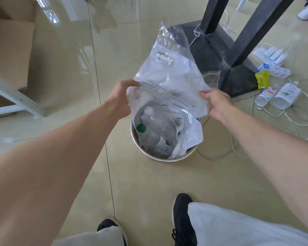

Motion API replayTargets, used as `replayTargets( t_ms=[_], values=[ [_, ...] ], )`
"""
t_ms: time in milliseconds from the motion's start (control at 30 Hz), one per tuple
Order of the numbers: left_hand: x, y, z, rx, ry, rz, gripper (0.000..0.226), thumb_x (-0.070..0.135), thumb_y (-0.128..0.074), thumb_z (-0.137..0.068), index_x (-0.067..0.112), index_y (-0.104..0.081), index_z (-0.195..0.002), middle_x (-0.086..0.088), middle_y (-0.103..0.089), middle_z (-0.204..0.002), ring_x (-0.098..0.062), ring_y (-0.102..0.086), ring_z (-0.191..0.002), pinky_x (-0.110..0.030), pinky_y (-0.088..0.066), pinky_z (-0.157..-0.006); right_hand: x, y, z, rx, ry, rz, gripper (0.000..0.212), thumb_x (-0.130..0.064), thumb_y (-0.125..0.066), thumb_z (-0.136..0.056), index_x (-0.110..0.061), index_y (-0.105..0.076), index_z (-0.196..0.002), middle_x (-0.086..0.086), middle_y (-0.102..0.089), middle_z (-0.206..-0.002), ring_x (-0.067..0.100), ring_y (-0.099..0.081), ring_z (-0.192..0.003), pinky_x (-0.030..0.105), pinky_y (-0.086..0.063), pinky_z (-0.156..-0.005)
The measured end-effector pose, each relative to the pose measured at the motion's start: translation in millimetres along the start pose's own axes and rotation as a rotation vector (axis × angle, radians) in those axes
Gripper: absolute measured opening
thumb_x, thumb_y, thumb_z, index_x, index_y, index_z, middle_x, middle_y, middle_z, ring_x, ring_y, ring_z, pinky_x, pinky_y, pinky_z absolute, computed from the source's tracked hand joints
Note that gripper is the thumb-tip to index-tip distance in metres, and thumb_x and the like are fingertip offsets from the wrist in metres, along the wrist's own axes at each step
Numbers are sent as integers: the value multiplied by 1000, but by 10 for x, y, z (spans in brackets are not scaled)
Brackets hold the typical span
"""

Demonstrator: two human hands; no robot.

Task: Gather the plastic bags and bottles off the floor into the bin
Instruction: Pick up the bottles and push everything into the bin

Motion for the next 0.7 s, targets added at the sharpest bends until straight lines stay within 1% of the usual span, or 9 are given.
replayTargets(
  t_ms=[67, 167, 233, 300, 367, 467, 567, 633, 700],
  values=[
    [151, 14, 63, -1, -120, -4, 35, -1, -57, -94, 20, -67, -121, 2, -72, -87, -12, -67, -79, -26, -56, -68, -156, -14, 90, -10, 103, 21, 26, 10, -70, -77, -15, -70, -77, 3, -73, -85, 16, -70, -74, 31, -59, -73],
    [276, 208, 132, 184, -308, -214, 35, -13, -56, -90, 16, -69, -75, 6, -71, -56, -6, -66, -61, -17, -54, -63, -450, 50, 290, 54, 411, 419, 21, 6, -73, -75, -14, -70, -68, -2, -63, -83, 7, -59, -69, 6, -46, -54],
    [285, 237, 243, 209, -469, -507, 44, -20, -55, -83, 15, -60, -57, 5, -65, -54, -6, -60, -57, -13, -53, -60, -577, -41, 523, -10, 685, 798, 19, 8, -69, -73, -10, -74, -73, -1, -57, -87, 14, -57, -76, 9, -42, -58],
    [214, 119, 396, 131, -647, -901, 48, -21, -50, -72, 20, -59, -50, 13, -61, -53, -5, -56, -56, -17, -48, -54, -460, -210, 736, -233, 810, 1075, 17, 2, -62, -72, -14, -62, -65, -2, -54, -77, 21, -56, -69, 25, -38, -60],
    [14, -18, 439, -1, -668, -1304, 48, -19, -48, -68, 23, -63, -50, 12, -60, -53, -10, -58, -58, -21, -46, -60, -175, -341, 878, -395, 774, 1446, 2, -10, -59, -78, -10, -59, -80, 8, -62, -87, 33, -61, -82, 31, -33, -62],
    [-367, -141, 448, -137, -456, -1726, 34, -6, -49, -83, 12, -77, -84, -3, -65, -79, -27, -66, -83, -22, -44, -62, 266, -478, 926, -519, 613, 1828, 17, -4, -48, -87, -4, -62, -96, 18, -65, -112, 37, -62, -101, 35, -40, -72],
    [-626, -147, 361, -93, -189, -1692, 38, 25, -40, -101, 9, -57, -131, -16, -62, -130, -35, -57, -121, -34, -43, -89, 314, -675, 826, -508, 435, 1680, 27, -3, -41, -86, -4, -62, -103, 21, -62, -121, 38, -60, -102, 41, -50, -90],
    [-796, -127, 194, -121, -5, -1550, 71, 56, -37, -99, 11, -31, -153, -17, -41, -155, -35, -40, -141, -43, -34, -108, 404, -798, 696, -568, 218, 1464, 37, -25, -52, -82, -12, -67, -113, 13, -58, -135, 31, -57, -118, 48, -46, -101],
    [-1007, -216, 67, -258, 97, -1599, 103, 84, -41, -77, 23, -26, -158, -5, -32, -163, -30, -31, -149, -47, -27, -118, 660, -830, 649, -674, -79, 1308, 55, -53, -63, -65, -29, -70, -114, -2, -48, -148, 22, -46, -133, 45, -37, -111]
  ],
)
Point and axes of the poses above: each hand's wrist, its own z-axis away from the middle knuckle, its own y-axis out of the back of the hand, x = y × z, the point moved 8 cm from there along -z, towards the middle knuckle
